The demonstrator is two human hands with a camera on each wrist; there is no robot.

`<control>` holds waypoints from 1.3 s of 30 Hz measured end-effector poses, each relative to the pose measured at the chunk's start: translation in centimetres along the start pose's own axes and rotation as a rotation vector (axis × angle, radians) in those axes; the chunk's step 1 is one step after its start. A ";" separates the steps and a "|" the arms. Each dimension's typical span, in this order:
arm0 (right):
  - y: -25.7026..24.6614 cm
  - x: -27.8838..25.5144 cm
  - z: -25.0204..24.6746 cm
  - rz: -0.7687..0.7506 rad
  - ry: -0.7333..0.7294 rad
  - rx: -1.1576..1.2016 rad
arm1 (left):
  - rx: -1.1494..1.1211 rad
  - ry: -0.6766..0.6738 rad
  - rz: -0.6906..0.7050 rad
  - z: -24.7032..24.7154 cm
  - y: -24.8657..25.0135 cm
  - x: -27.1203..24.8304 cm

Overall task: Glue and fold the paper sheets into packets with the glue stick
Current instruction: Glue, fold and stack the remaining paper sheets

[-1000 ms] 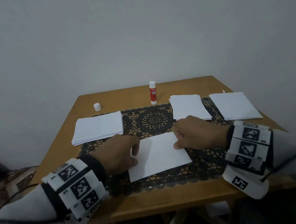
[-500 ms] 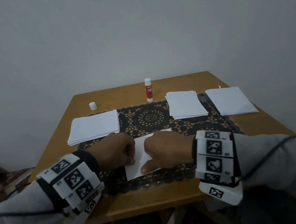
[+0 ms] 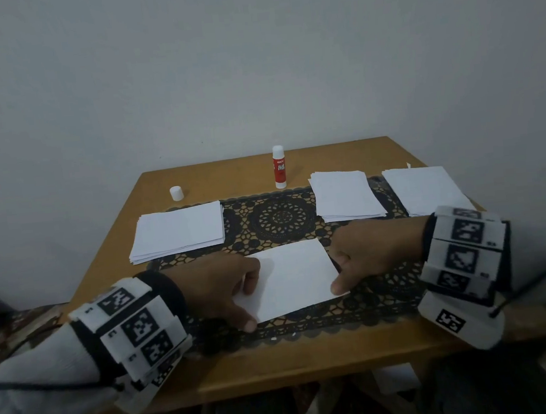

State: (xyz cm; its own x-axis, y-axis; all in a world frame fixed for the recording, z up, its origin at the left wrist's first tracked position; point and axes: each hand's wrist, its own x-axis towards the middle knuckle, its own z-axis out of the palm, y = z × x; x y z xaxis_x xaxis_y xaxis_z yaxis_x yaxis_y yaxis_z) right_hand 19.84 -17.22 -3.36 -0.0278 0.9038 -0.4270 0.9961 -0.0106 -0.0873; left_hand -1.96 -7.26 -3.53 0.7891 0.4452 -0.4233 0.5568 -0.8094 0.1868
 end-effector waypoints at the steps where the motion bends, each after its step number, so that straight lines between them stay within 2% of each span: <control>1: -0.1 0.0 -0.2 -0.002 -0.006 -0.029 | -0.010 0.003 0.002 0.0 0.0 0.0; 3: -0.8 0.1 -0.5 -0.022 0.024 -0.085 | -0.026 0.007 0.001 -0.1 0.0 0.0; 7: -4.3 -0.1 0.4 -0.105 0.176 -0.077 | -0.023 -0.008 -0.003 -0.3 0.1 0.2; 9: -6.1 -0.6 1.6 -0.146 0.248 -0.186 | -0.016 0.000 -0.003 -0.2 0.1 0.1; 11: -6.7 -1.3 2.5 -0.142 0.106 -0.250 | -0.007 0.010 0.005 0.1 -0.2 0.2; 13: -5.9 -1.3 2.3 -0.096 -0.096 -0.214 | -0.020 0.009 0.005 0.2 -0.3 0.2; 14: -5.3 -1.0 1.8 -0.065 -0.138 -0.193 | -0.029 0.007 0.001 0.2 -0.4 0.2; 17: -4.1 0.1 0.8 -0.020 -0.144 -0.122 | -0.025 0.006 0.005 0.1 -0.3 0.3; 22: -5.6 -0.6 1.4 -0.167 -0.223 -0.162 | -0.005 0.010 0.005 0.1 -0.2 0.2; 27: -4.9 1.0 -0.1 -0.061 -0.153 -0.122 | 0.003 0.014 -0.007 0.1 -0.1 0.2; 31: -6.9 -0.1 1.1 -0.188 -0.214 -0.207 | 0.013 0.013 -0.004 0.1 -0.2 0.2; 36: -4.0 0.8 0.2 -0.043 -0.145 -0.145 | 0.017 0.000 0.003 0.1 -0.2 0.1; 39: -4.4 -0.6 1.6 -0.118 -0.176 -0.202 | 0.009 0.006 0.000 0.2 -0.3 0.0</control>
State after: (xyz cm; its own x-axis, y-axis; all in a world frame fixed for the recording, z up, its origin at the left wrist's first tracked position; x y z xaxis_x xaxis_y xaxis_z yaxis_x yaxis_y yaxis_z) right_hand 15.38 -18.38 -4.19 -0.1406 0.8053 -0.5759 0.9811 0.1915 0.0282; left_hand -2.15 -7.06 -3.78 0.7910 0.4473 -0.4175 0.5541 -0.8131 0.1788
